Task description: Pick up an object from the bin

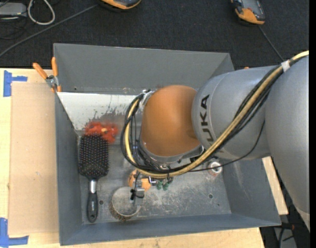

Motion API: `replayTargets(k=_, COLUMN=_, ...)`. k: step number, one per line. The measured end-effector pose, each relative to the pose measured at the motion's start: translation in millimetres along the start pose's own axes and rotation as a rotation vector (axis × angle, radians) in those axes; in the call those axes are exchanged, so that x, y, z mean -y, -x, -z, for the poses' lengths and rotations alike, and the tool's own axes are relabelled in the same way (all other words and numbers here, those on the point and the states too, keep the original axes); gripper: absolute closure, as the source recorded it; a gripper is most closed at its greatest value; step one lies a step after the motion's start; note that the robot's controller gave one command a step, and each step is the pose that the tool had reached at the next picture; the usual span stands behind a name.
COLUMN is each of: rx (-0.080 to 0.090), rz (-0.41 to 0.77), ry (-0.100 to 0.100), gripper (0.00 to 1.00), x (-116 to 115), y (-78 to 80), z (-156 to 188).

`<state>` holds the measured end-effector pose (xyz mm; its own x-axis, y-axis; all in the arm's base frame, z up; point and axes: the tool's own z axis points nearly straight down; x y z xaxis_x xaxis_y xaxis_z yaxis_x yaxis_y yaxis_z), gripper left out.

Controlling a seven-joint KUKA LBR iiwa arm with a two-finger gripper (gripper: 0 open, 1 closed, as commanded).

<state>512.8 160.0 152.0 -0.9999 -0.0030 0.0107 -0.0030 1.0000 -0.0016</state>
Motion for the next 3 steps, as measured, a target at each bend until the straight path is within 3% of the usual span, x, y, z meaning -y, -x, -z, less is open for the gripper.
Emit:
replayTargets(k=1, rx=0.008, rz=-0.005, ry=0.002, gripper=0.00, x=1, y=1.8, z=5)
replayTargets(k=2, rx=0.008, rz=0.417, ry=0.000, gripper=0.00, x=-14, y=2.4, z=-62)
replayTargets(k=3, rx=0.012, rz=0.517, ry=0.001, gripper=0.00, x=-16, y=4.4, z=-110)
